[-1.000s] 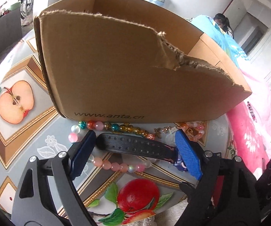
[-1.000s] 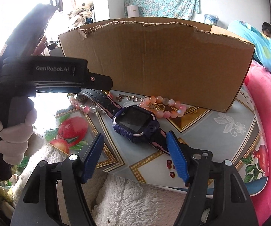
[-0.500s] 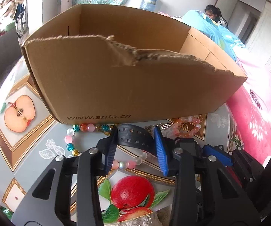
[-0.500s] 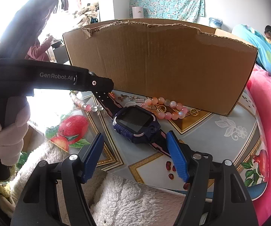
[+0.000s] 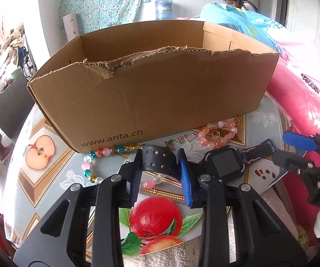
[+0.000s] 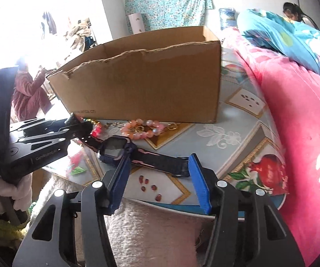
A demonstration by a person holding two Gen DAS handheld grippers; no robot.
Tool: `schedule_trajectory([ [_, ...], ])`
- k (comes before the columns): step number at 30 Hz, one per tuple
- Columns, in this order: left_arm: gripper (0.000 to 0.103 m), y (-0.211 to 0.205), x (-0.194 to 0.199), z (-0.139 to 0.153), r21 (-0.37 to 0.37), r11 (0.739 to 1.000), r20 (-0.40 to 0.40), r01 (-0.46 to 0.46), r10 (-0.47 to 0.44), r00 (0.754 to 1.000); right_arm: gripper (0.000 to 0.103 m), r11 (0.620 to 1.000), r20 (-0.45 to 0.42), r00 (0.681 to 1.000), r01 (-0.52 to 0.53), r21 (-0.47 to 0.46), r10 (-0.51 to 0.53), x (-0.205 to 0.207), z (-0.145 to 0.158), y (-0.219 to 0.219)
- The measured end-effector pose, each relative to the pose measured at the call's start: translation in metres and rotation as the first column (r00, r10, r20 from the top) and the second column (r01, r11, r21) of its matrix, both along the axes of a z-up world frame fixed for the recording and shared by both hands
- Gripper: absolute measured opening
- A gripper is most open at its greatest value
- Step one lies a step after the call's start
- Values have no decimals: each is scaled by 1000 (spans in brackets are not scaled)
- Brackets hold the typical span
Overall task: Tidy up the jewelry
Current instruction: 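Lift the black smartwatch with the left tool into the box and release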
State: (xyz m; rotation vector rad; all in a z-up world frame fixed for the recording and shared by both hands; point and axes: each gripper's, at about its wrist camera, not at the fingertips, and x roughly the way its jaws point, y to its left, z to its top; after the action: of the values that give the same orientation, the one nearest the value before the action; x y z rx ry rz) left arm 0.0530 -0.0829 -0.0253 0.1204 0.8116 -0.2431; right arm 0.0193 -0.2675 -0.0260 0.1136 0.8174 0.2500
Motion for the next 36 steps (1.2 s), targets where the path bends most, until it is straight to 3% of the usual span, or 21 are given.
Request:
schedule_trajectory([
  [7,30,-1,0,-3,-1,1000,-4,7,-7,1000,31,994,-118,991,77,84,-67,27,-20,-30],
  [12,29,-4,-1,-7,8,1000,-4,6,-6,1000,29,989,-137,989,73,129,-56,33,-21,-30],
  [18,29,-4,1,-8,6,1000,-9,5,-5,1000,27,958,-85,996,41,285,-18,32,-13,-42],
  [21,29,-3,2,-8,6,1000,-10,5,-5,1000,26,977,-116,992,75,200,-52,36,-19,-36],
  [22,29,-3,1,-8,5,1000,-11,5,-4,1000,19,980,-132,989,86,181,-62,39,-23,-35],
  [25,29,-2,2,-8,6,1000,-13,4,-3,1000,16,978,-137,988,90,187,-64,40,-26,-33],
  [27,29,-2,2,-8,6,1000,-13,4,-4,1000,13,975,-123,991,72,212,-47,39,-23,-31],
  [30,29,-2,2,-8,9,1000,-8,1,0,1000,7,988,-86,995,59,140,-48,37,-18,-23],
  [36,29,-3,0,3,-17,1000,22,17,-17,1000,6,992,-18,1000,16,122,-14,27,8,-16],
])
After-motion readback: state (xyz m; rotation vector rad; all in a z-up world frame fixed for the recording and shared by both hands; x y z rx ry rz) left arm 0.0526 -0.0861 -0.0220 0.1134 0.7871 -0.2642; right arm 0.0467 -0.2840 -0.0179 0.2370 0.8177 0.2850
